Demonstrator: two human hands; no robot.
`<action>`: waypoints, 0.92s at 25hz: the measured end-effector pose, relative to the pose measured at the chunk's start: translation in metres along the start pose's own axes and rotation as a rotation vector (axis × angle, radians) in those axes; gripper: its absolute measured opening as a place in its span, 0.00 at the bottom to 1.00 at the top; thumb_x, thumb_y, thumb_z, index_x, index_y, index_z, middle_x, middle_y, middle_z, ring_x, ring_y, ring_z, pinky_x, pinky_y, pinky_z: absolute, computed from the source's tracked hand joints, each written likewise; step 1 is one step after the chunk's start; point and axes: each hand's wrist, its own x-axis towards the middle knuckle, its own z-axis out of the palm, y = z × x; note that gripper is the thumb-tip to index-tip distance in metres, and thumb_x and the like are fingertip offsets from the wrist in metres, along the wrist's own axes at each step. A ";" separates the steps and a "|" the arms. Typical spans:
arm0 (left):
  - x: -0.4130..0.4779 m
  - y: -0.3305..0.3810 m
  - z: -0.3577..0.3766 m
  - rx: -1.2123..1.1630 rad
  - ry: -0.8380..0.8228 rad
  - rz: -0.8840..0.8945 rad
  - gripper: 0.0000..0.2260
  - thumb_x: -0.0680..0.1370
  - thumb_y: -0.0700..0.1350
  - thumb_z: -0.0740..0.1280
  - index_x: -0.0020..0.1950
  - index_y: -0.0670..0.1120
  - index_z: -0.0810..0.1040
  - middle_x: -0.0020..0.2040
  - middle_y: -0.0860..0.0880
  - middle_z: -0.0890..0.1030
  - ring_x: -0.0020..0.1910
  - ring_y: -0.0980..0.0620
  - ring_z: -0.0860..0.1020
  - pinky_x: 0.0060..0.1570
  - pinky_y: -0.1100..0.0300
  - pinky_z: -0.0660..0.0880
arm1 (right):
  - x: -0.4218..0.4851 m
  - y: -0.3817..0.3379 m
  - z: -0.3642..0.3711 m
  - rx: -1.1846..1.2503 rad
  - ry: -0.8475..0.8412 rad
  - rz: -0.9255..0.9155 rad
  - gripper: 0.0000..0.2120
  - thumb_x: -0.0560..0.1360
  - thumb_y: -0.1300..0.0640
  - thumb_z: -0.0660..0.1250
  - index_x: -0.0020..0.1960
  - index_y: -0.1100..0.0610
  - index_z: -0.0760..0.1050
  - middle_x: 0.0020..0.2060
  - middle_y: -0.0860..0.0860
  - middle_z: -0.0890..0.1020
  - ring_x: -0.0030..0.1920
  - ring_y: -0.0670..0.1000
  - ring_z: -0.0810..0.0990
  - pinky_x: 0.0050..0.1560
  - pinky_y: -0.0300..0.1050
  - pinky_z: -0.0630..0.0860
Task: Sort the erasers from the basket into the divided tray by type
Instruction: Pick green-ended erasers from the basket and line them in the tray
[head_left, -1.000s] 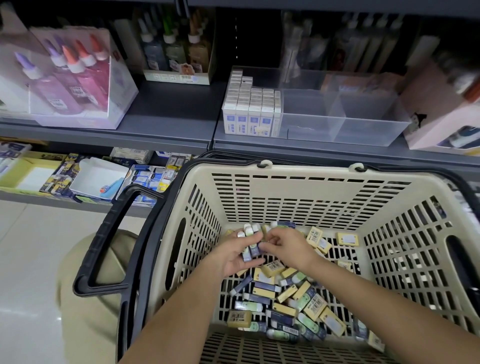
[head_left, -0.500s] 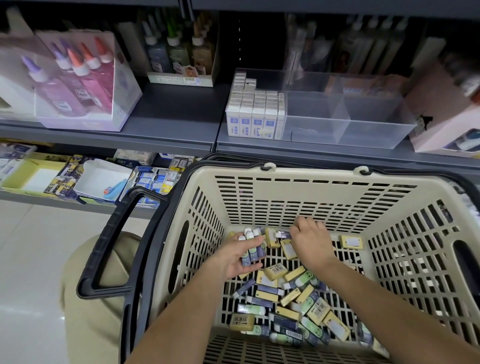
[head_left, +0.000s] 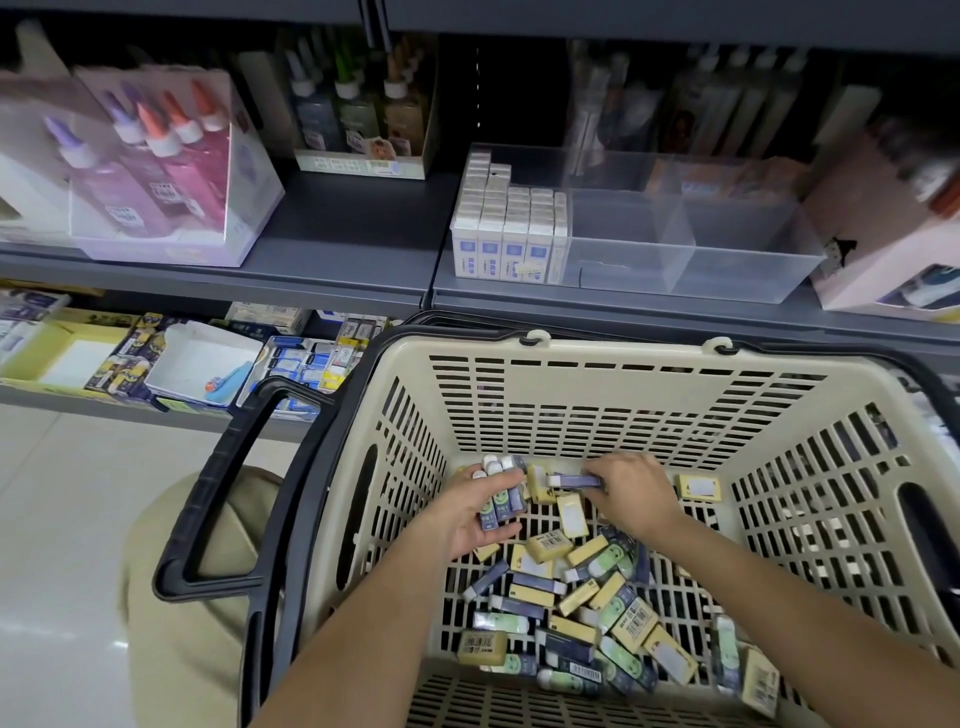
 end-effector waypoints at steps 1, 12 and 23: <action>-0.001 0.002 0.000 0.001 0.007 0.002 0.16 0.71 0.42 0.74 0.55 0.48 0.74 0.50 0.44 0.81 0.45 0.47 0.81 0.35 0.54 0.79 | -0.002 0.001 -0.008 0.069 -0.011 -0.054 0.08 0.77 0.51 0.62 0.52 0.49 0.77 0.47 0.46 0.80 0.52 0.49 0.76 0.53 0.45 0.66; -0.026 0.014 0.017 0.056 -0.232 -0.047 0.18 0.60 0.40 0.77 0.47 0.44 0.78 0.35 0.46 0.83 0.33 0.50 0.82 0.31 0.58 0.79 | -0.016 -0.024 -0.066 0.553 0.026 -0.298 0.11 0.73 0.63 0.68 0.54 0.54 0.80 0.47 0.44 0.82 0.46 0.41 0.77 0.49 0.23 0.69; -0.059 0.065 0.048 0.084 -0.183 0.287 0.11 0.69 0.34 0.73 0.46 0.45 0.77 0.33 0.49 0.83 0.32 0.52 0.82 0.29 0.59 0.79 | -0.024 -0.030 -0.115 1.272 0.183 -0.025 0.08 0.76 0.64 0.63 0.50 0.52 0.76 0.40 0.47 0.84 0.42 0.44 0.81 0.49 0.36 0.75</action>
